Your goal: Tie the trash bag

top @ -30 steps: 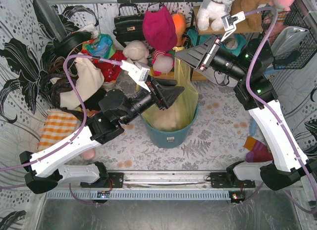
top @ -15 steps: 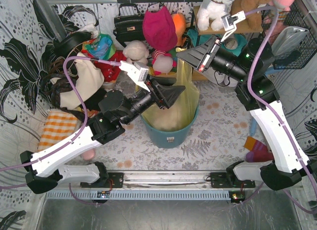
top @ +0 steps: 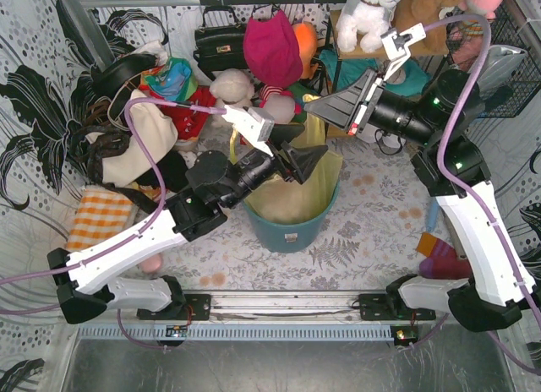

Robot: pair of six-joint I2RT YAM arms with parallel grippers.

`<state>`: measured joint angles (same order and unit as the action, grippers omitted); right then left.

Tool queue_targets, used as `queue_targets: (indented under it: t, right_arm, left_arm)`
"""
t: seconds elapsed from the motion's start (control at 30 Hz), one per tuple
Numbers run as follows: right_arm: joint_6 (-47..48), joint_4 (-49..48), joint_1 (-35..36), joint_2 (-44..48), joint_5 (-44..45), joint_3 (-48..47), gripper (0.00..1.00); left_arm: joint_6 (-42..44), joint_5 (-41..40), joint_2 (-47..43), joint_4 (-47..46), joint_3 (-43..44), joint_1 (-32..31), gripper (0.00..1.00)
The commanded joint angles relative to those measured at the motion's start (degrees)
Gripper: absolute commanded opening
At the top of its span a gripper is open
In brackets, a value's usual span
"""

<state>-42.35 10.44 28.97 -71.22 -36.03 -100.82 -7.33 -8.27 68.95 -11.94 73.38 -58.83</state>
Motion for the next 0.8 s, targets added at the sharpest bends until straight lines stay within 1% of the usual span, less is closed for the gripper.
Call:
queue_targets:
  t: [0.0,0.2,0.4,0.57,0.77]
  right_arm:
    - [1.76,0.34,0.25,2.41,-2.58,-0.03,0.0]
    - [2.9,2.24,0.3,2.92,-3.18,-0.09,0.0]
    - [3.6,3.03,0.25,3.19,-4.63,0.19,0.0]
    - [3.69,2.98,0.3,2.82,-7.13,0.53,0.0]
    - [2.82,2.26,0.3,2.58,-8.62,0.8,0.0]
  left_arm:
    - [4.85,1.5,-0.18,-5.62,1.25,0.14,0.77]
    - [8.13,4.51,-2.13,-9.57,-1.3,1.35,0.82]
    - [8.91,10.94,-4.37,-12.58,-4.2,4.46,0.87]
    - [2.54,20.82,-4.18,-18.35,-5.69,10.39,0.88]
    - [2.05,31.49,-0.86,-18.99,-2.25,11.53,0.88]
